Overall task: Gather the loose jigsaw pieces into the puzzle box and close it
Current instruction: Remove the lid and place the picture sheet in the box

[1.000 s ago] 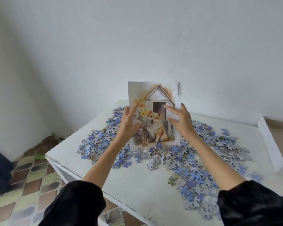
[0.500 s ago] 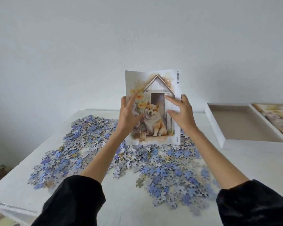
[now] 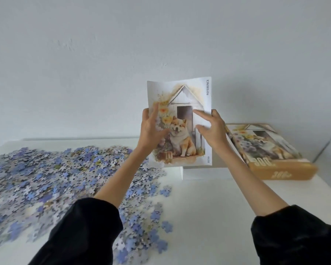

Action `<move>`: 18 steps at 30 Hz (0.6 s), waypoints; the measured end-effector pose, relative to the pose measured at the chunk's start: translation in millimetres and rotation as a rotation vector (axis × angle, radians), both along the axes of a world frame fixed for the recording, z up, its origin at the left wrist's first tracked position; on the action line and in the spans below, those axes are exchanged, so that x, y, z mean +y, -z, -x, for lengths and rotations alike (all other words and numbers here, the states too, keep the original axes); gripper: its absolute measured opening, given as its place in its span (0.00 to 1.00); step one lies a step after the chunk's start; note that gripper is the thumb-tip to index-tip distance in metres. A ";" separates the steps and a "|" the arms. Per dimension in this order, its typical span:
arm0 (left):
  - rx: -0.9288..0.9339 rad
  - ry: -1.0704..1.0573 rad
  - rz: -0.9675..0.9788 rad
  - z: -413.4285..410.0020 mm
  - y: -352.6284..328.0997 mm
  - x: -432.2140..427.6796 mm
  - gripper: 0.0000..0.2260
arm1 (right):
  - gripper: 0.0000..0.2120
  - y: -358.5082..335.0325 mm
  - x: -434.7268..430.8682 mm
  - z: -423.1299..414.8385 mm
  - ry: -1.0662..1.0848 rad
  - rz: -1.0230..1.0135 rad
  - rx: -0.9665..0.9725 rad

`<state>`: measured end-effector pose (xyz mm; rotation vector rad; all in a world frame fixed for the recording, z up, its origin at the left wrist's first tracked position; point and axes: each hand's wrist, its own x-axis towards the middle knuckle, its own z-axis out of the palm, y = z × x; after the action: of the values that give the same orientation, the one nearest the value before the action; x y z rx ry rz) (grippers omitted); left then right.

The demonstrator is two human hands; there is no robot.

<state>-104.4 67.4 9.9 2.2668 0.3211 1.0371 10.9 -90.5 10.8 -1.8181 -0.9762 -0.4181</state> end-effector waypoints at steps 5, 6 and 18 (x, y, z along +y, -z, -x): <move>0.102 0.008 0.110 -55.4 17.5 -35.8 0.38 | 0.25 13.2 -32.2 -58.9 0.058 0.145 0.074; 0.126 0.011 0.123 -63.8 21.8 -41.1 0.37 | 0.26 17.6 -35.9 -68.7 0.060 0.178 0.092; 0.629 -0.073 -0.045 -112.5 70.0 -46.4 0.28 | 0.23 76.2 -42.6 -117.4 0.042 0.545 0.190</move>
<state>8.1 21.0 -60.1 2.5923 0.6432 0.3350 128.2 -133.2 -65.4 -2.3189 -0.9796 0.0083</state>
